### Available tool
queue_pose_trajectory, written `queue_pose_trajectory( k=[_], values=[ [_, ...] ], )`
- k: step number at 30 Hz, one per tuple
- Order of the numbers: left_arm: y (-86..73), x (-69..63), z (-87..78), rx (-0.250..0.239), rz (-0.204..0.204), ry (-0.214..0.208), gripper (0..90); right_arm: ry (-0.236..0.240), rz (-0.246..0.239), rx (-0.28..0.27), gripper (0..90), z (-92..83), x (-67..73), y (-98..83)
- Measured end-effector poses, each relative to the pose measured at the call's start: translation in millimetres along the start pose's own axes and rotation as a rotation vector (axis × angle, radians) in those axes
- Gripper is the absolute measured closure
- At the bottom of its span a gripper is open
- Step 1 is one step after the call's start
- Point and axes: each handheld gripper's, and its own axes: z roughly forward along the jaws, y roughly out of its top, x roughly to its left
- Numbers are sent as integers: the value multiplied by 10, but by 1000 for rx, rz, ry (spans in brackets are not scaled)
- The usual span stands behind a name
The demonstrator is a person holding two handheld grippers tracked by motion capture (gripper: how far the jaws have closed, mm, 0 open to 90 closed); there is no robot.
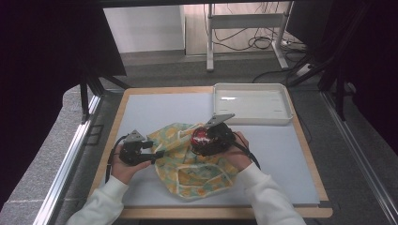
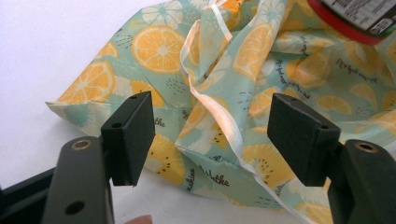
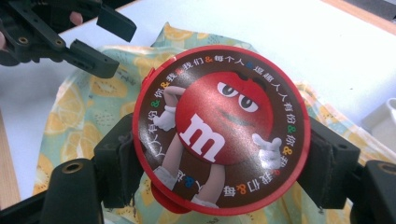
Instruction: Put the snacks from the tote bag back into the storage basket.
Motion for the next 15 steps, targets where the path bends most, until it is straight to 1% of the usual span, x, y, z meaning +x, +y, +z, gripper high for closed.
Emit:
queue_pose_trajectory(
  k=[5,15],
  values=[
    [2,-4,2,-2,-3,-9,326,-3,10,-18,253,-71,-38,14],
    [1,-12,14,-2,-5,-11,325,-14,18,-44,253,-183,-90,37]
  ],
)
